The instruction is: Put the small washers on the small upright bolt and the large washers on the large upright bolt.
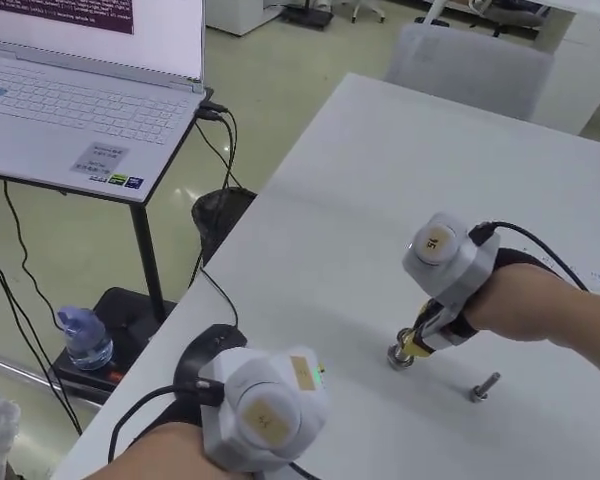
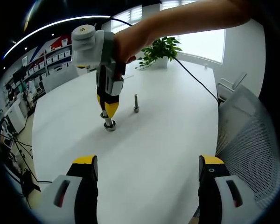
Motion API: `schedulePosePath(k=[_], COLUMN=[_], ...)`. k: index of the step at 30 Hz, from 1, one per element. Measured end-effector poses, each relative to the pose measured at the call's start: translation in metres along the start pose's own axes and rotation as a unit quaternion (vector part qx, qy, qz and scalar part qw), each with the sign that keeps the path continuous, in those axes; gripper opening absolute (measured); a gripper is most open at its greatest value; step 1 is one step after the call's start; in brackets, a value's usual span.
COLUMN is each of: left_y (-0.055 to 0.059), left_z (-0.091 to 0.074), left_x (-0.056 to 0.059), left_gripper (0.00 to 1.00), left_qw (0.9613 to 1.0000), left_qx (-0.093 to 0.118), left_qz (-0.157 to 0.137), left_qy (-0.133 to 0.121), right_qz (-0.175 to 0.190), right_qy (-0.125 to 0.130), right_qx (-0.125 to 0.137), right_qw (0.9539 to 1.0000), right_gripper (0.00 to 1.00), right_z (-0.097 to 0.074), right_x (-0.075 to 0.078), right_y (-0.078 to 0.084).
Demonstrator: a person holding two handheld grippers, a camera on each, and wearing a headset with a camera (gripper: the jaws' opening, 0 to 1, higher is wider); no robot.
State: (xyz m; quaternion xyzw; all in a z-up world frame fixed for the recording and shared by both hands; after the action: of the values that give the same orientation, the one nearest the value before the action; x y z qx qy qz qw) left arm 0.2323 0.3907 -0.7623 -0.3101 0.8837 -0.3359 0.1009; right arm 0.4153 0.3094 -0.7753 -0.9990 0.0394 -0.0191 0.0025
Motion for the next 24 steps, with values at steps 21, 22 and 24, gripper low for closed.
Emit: schedulePosePath(k=[21, 22, 24], left_y=[0.003, 0.004, 0.004], left_z=[0.003, 0.003, 0.004], left_x=[-0.003, -0.003, -0.004], left_gripper=[0.88, 0.88, 0.87], left_qw=[1.0000, 1.0000, 1.0000], left_qx=[-0.005, -0.005, -0.006], left_qz=[-0.003, -0.004, -0.005], left_qy=[0.001, 0.002, 0.002], right_qz=[0.002, 0.002, -0.001], right_qy=[-0.009, -0.009, -0.008], right_qx=[-0.014, -0.014, -0.015], right_qw=[0.9999, 0.9999, 0.9998], right_gripper=[0.22, 0.22, 0.22], right_z=[0.025, 0.025, 0.027], right_x=[0.003, 0.003, 0.003], right_y=[-0.001, -0.001, -0.001])
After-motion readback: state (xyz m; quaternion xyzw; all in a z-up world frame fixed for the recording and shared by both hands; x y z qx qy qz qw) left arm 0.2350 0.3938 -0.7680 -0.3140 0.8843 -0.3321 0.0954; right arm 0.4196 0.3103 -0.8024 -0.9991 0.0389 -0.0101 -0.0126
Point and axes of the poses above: the centre of the closed fingertips' face, and the gripper's own axes: z roughly forward along the fingers, x roughly to its right, y roughly out of its underside, the point moved 6 cm from there along -z, roughly backward along the fingers, and after that the axes turned 12 degrees about -x, right-handed, at the moved point
